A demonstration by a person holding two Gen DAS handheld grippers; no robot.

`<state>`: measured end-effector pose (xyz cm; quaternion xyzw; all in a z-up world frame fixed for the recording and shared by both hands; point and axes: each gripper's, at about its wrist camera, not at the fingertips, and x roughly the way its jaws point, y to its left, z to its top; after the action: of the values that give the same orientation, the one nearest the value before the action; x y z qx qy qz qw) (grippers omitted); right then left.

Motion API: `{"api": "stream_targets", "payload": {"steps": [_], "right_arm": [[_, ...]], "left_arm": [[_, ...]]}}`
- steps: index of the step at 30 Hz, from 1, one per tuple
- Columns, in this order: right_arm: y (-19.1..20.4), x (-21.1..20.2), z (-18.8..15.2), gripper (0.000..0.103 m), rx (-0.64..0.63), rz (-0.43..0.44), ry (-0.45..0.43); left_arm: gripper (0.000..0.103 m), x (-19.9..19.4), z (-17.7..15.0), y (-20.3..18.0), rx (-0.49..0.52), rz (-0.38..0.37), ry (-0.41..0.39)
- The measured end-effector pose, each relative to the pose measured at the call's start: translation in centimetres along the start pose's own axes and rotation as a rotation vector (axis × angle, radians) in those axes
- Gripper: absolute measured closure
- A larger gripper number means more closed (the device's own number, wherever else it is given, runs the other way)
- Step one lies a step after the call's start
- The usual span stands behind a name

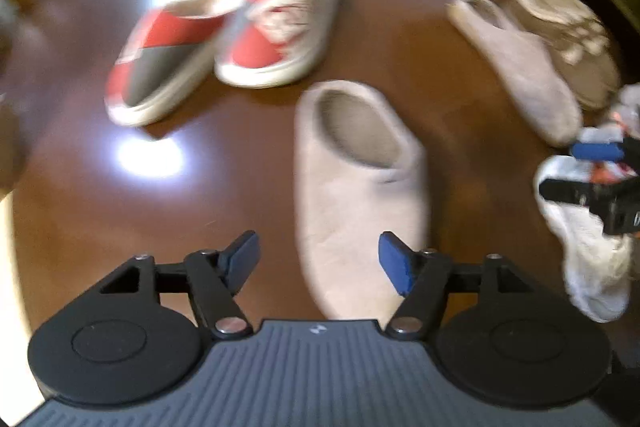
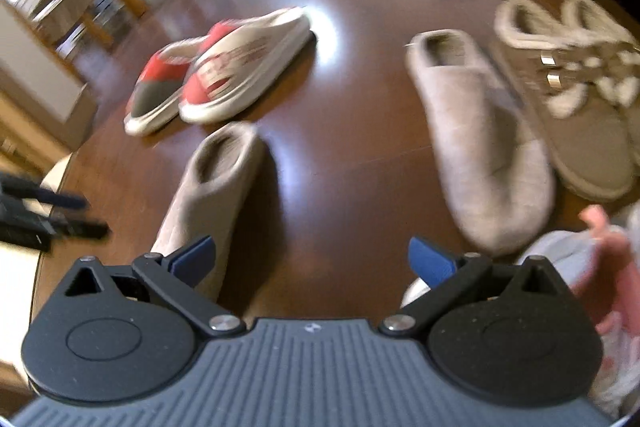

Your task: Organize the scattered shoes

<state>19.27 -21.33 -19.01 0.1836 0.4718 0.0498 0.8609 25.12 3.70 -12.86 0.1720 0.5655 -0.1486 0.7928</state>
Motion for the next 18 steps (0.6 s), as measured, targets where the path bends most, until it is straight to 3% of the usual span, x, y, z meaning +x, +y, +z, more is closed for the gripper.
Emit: {"api": "stream_targets", "payload": {"steps": [2,5,8,10,11,12,15,18], "right_arm": [[2.1,1.6,-0.3,0.001,-0.005,0.062,0.02],[5.2,4.6,0.0,0.001,-0.02,0.138,0.043],[8.0,8.5,1.0,0.002,-0.069,0.09,0.057],[8.8,10.6,1.4,0.028,-0.109,0.058,0.061],[8.9,11.6,1.6,0.068,-0.143,0.04,0.068],[8.9,12.5,1.8,0.084,-0.178,0.022,0.075],[6.2,12.8,3.1,0.088,-0.123,0.031,0.063],[3.5,12.0,5.0,0.088,-0.168,-0.042,0.02]], "left_arm": [[0.033,-0.4,-0.7,1.4,-0.061,0.053,-0.003],[0.033,-0.4,-2.1,3.6,-0.185,0.046,-0.005],[0.033,0.4,-2.7,4.4,-0.235,0.001,0.044],[0.033,0.4,-2.6,4.5,-0.231,-0.012,0.045],[0.033,0.1,-2.6,4.6,-0.222,-0.014,0.033],[0.033,-0.2,-2.5,4.6,-0.211,-0.012,0.02],[0.032,-0.9,-2.5,4.0,-0.174,0.005,-0.018],[0.032,-0.3,-2.5,3.6,-0.165,0.004,-0.023]]}}
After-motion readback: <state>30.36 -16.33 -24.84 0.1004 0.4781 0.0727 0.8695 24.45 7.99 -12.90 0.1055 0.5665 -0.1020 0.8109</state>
